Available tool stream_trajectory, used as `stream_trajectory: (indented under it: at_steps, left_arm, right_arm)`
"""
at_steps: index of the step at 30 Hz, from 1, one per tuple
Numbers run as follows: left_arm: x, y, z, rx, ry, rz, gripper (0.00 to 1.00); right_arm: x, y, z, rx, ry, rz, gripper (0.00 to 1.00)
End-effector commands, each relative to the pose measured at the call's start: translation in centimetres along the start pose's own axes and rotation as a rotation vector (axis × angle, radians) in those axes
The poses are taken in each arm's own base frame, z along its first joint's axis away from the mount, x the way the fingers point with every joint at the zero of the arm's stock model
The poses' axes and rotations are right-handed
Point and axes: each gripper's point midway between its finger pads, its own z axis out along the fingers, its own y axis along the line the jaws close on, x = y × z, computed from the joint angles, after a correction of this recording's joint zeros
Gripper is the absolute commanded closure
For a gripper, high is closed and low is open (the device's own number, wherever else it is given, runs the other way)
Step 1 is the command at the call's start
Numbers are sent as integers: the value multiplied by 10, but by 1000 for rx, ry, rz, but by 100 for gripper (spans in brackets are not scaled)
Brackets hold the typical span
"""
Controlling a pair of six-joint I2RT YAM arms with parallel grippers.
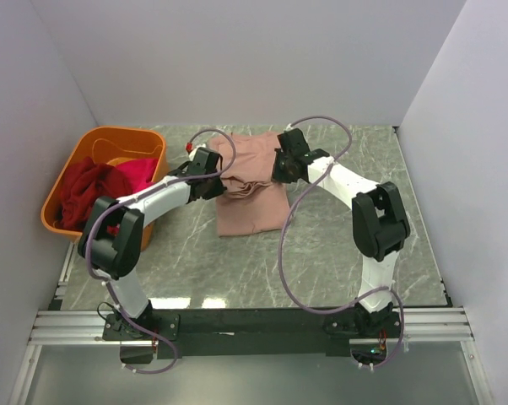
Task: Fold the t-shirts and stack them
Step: Fold the tshirt
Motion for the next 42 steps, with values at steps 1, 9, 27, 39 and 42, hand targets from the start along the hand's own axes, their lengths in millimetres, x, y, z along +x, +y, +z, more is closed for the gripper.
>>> stream_trajectory:
  at_steps: [1,9,27,39,42]
  left_arm:
    - [-19,-15,1,40,-30,15,86]
    - [-25,-18,-16,76,-55,4,1]
    - [97,36,-74,225,174,-45,5]
    - [122,33,-52,216,252,-46,41]
    - [122,36,-44,191,244,-50,43]
  right_arm:
    - [-25,5,-2,-15,-41,-5,82]
    - [-10,7,-12,-59,7,-13,36]
    - [105,-46,-56,-90,148,18,44]
    - [104,-61,-40,-56,162,64,64]
    - [108,-63,-36,-54,178,64,64]
